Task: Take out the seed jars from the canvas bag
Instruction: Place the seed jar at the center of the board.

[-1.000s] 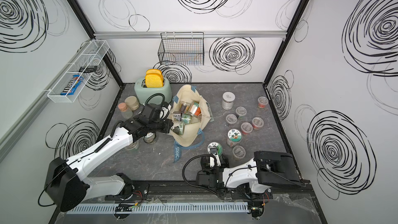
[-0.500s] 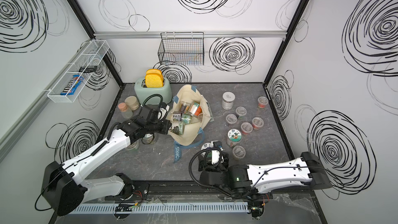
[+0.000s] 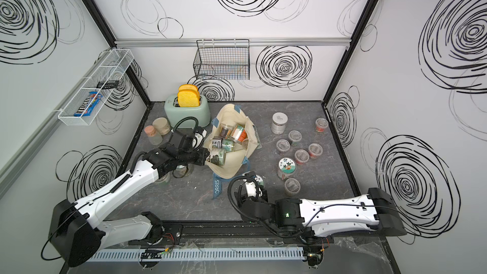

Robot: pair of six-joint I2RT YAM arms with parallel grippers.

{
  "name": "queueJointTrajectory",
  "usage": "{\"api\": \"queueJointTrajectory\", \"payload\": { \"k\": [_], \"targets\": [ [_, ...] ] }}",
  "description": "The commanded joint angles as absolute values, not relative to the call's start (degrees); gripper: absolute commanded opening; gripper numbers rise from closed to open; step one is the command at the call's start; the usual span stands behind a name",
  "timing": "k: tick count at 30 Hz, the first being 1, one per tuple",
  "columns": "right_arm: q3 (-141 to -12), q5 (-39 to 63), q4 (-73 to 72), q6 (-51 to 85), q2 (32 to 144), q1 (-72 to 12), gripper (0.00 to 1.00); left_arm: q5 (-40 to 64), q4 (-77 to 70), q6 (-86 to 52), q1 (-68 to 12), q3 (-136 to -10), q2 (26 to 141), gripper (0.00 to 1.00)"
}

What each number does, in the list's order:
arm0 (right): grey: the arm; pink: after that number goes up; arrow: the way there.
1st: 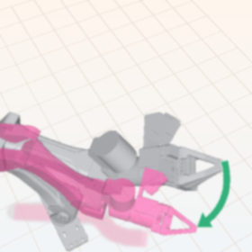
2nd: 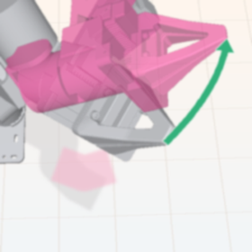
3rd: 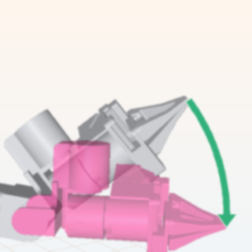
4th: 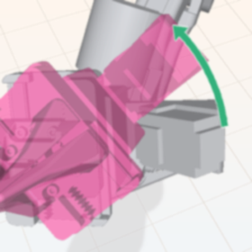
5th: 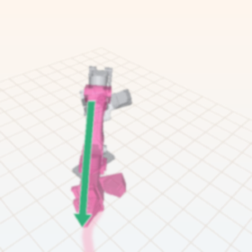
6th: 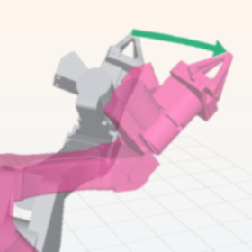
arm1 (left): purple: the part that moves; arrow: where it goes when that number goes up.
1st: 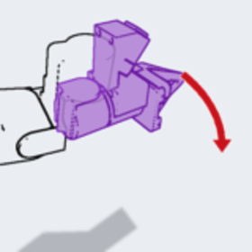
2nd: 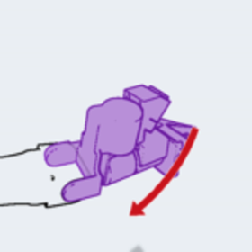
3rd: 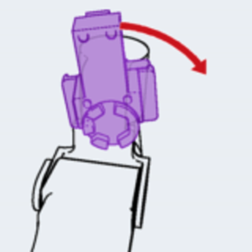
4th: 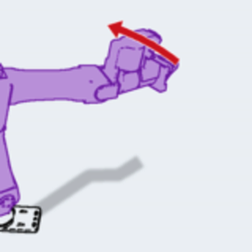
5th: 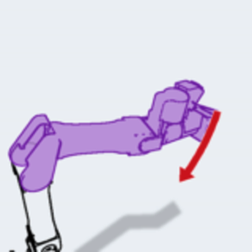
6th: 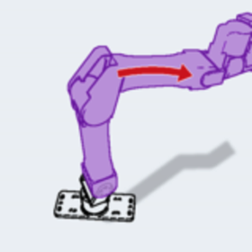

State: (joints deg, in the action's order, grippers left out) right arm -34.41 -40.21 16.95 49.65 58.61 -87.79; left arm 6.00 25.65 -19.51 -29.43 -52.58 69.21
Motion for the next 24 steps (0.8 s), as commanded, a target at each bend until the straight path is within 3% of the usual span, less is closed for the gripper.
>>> {"api": "queueJointTrajectory", "payload": {
  "k": [1,10,24],
  "targets": [
    [-37.29,-39.66,12.65,49.02,63.84,-85.94,0.7,4.17,27.77,-19.5,-27.98,-51.2,69.26,0.05],
    [-39.01,-40.71,12.23,52.97,76.0,-80.51,0.7,4.39,28.74,-18.87,-28.07,-51.24,70.75,0.05],
    [-32.48,-40.96,17.18,61.15,69.6,-77.22,0.7,4.04,29.7,-19.08,-29.18,-51.5,71.02,0.05]
  ]
}}
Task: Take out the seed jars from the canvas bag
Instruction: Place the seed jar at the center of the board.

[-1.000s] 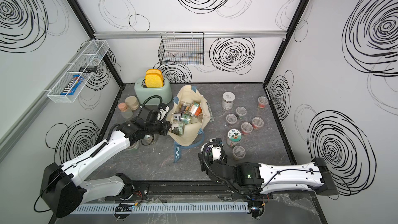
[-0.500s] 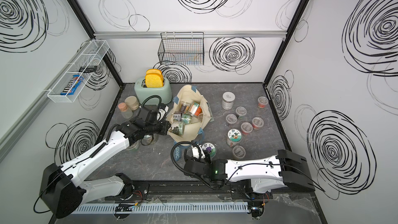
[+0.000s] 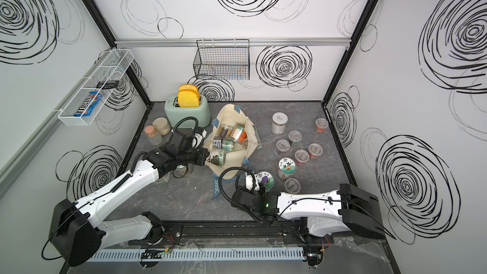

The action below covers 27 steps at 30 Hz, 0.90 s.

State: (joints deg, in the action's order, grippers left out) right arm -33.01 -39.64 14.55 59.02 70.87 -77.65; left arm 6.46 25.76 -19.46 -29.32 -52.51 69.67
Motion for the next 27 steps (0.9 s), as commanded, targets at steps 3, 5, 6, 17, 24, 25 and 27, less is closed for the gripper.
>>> {"api": "queueJointTrajectory", "payload": {
  "k": [3,5,6,17,24,25,27],
  "targets": [
    [-33.53,-40.07,17.22,60.55,69.02,-77.3,0.71,4.12,29.8,-19.13,-29.32,-51.66,71.02,0.05],
    [-34.72,-39.28,17.06,59.57,68.62,-77.3,0.72,4.02,29.84,-19.22,-29.35,-51.77,71.17,0.05],
    [-35.7,-38.79,17.11,58.74,68.32,-77.27,0.72,4.17,29.88,-19.18,-29.36,-51.73,71.19,0.05],
    [-40.43,-34.56,19.08,50.46,53.41,-77.4,0.74,3.7,28.83,-21.82,-30.97,-51.64,71.56,0.05],
    [-44.23,-24.8,19.17,43.03,44.71,-67.03,0.75,1.44,27.72,-24.18,-31.88,-51.68,69.83,0.05],
    [-45.03,-22.42,19.11,41.86,45.14,-65.14,0.75,1.23,27.31,-24.26,-32.03,-51.59,69.79,0.05],
    [-46.44,-15.84,17.75,39.56,46.89,-59.71,0.76,0.92,26.01,-25.93,-32.25,-51.5,69.79,0.05]
  ]
}}
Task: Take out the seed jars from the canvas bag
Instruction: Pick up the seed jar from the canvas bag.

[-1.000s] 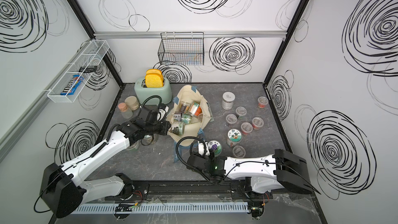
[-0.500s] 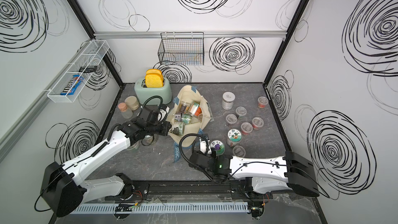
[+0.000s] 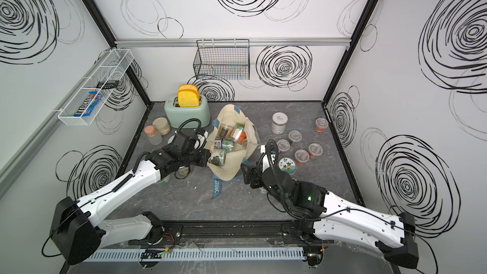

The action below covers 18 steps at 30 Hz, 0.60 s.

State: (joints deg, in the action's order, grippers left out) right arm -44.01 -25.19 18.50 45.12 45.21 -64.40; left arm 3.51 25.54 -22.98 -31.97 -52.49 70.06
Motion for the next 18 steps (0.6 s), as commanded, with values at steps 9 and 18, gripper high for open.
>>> {"api": "queueJointTrajectory", "payload": {
  "k": [9,18],
  "targets": [
    [-54.95,5.63,14.35,32.37,60.64,-40.52,0.75,-0.11,18.6,-32.31,-35.78,-48.95,69.53,0.01],
    [-64.31,10.78,13.08,29.47,72.08,-37.09,0.76,-1.36,17.95,-32.65,-36.41,-46.86,66.97,0.0]
  ]
}}
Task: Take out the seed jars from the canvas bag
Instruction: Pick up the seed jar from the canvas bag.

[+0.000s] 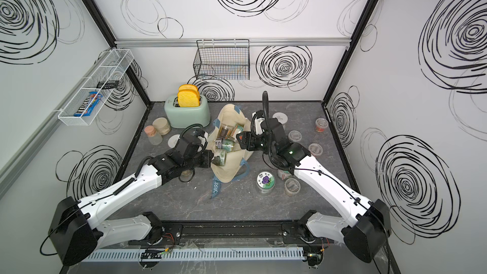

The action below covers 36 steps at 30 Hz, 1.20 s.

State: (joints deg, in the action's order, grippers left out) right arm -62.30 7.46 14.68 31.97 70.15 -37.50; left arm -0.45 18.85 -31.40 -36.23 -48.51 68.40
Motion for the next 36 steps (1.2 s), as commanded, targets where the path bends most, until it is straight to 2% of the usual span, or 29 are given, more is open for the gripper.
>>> {"api": "queueJointTrajectory", "payload": {
  "k": [1,5,16,31,36],
  "targets": [
    [-64.54,11.13,12.71,29.53,72.91,-37.05,0.76,-1.26,17.81,-32.61,-36.05,-46.24,66.55,0.0],
    [-66.96,12.67,14.12,30.26,77.06,-37.11,0.76,0.85,16.8,-32.78,-34.59,-43.83,64.18,0.0],
    [-68.6,11.57,16.17,31.64,79.84,-39.4,0.75,3.03,15.79,-32.1,-33.0,-41.8,62.44,0.0],
    [-69.82,4.85,14.73,37.44,92.38,-47.63,0.75,0.8,18.33,-31.34,-32.61,-40.23,60.47,0.0],
    [-66.45,7.85,11.05,34.87,91.64,-46.93,0.75,-1.55,17.58,-33.2,-32.78,-40.35,59.77,0.0]
  ]
}}
